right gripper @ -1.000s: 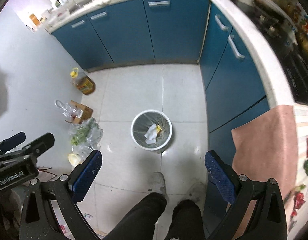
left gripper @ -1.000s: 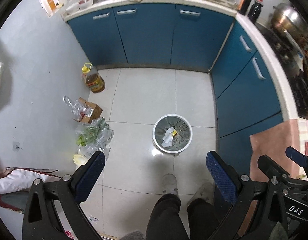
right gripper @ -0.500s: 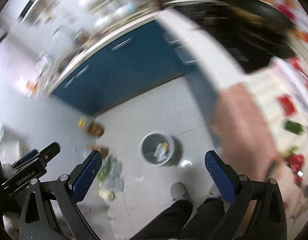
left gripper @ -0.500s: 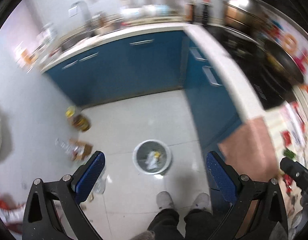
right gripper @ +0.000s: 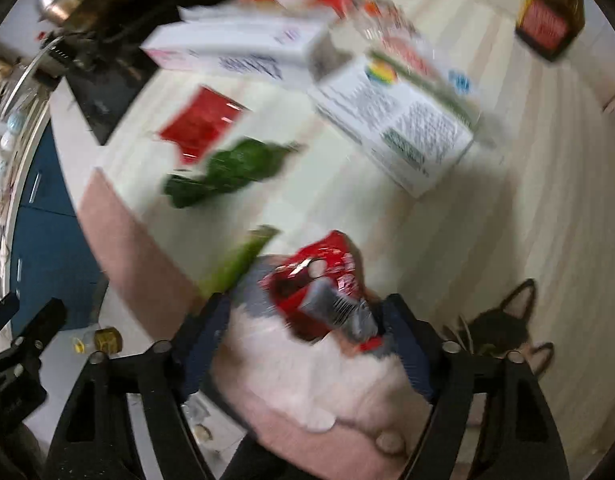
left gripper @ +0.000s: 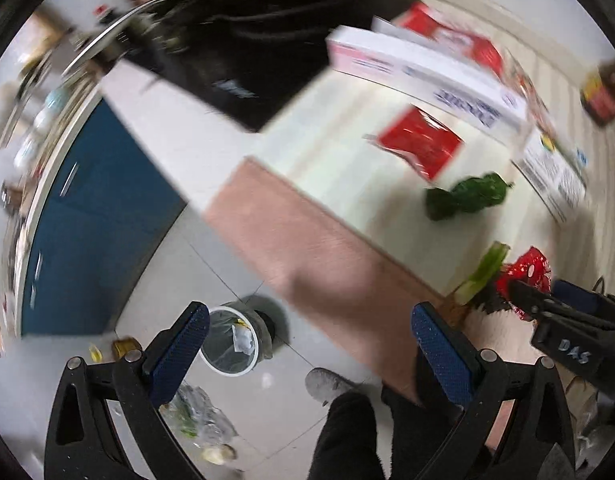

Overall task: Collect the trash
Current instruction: 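Grasp the green pepper with the left gripper while the right gripper grasps the red snack wrapper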

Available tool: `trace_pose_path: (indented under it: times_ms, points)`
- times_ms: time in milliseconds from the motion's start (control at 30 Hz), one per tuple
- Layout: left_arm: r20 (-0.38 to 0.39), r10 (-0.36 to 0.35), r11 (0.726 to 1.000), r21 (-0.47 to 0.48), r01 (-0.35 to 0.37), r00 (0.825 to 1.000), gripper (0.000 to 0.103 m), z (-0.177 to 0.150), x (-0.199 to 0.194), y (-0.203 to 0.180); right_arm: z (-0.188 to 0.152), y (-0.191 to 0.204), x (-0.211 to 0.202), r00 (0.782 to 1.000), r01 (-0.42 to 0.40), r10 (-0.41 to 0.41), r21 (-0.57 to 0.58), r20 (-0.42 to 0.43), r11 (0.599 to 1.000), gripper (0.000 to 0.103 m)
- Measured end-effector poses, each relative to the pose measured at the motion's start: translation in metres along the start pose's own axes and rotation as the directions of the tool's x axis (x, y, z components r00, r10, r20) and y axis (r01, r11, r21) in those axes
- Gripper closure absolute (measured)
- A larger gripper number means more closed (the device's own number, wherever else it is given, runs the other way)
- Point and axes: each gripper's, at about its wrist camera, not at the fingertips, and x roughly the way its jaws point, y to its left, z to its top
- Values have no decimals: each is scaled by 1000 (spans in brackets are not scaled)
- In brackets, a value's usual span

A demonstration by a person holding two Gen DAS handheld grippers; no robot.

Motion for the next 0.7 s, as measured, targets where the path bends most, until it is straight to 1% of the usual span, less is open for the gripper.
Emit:
trace_pose_path:
  times_ms: [33,67,100,133,167,200,233,267,300,367,400,433,467,500,533,567,600,633,667,700]
  points:
    - [-3,3,1000,21,-3,1000,0,4,1,-6,-1,-3,1,1000,-9,9,1,8,1000,40]
    - [-3,5,999,44,-4,1000,0,8,3,-13,-2,-3,-5,999,-20,20,-12,38,1000,56]
    - [0,1,997,75,-1,1000,0,14,4,-21,-1,-3,-8,999,-14,15,-32,45,999,81]
    - [3,0,995,102,0,1000,0,20,5,-28,-1,-8,-9,999,-22,23,-25,41,999,89]
    - [13,3,988,157,-5,1000,0,29,5,-38,0,-17,-14,998,-37,37,-3,47,999,93]
    - [23,4,980,199,-9,1000,0,34,5,-46,1,-26,-18,997,-40,39,14,59,999,93]
    - [44,10,964,265,-22,999,0,41,5,-58,4,-38,-25,996,-40,38,34,76,999,93]
    - [53,15,954,298,-30,998,0,46,4,-64,5,-49,-31,996,-42,38,54,86,998,93]
    - [64,16,934,356,-38,998,0,55,6,-76,6,-61,-37,995,-45,38,72,92,996,93]
    - [59,4,900,436,-29,998,0,67,10,-94,12,-86,-48,994,-44,32,115,106,992,93]
    - [47,-6,870,493,-18,999,2,75,16,-107,16,-97,-50,994,-43,29,129,110,991,93]
    - [35,-11,849,529,-9,999,4,78,21,-116,16,-108,-54,993,-42,25,147,114,988,93]
    - [23,-12,835,550,-3,1000,8,79,25,-120,17,-115,-56,993,-38,19,161,118,986,93]
    - [4,-9,817,577,5,1000,19,82,32,-128,16,-126,-59,992,-34,12,176,123,984,93]
    - [-17,-8,807,591,16,1000,26,85,36,-132,17,-132,-58,992,-30,7,190,123,981,93]
    - [-47,-15,798,601,41,999,46,87,41,-135,16,-141,-59,992,-30,5,204,123,978,93]
    - [-76,-24,795,604,65,997,73,88,46,-138,19,-149,-59,992,-32,5,218,122,975,93]
    - [-98,-33,795,601,85,995,78,88,49,-139,18,-154,-58,993,-32,4,234,121,972,93]
    - [-99,-48,798,595,98,994,78,90,48,-140,16,-160,-60,993,-34,4,245,121,969,93]
    - [-100,-46,799,594,96,994,79,90,48,-141,17,-166,-60,993,-37,7,254,119,967,93]
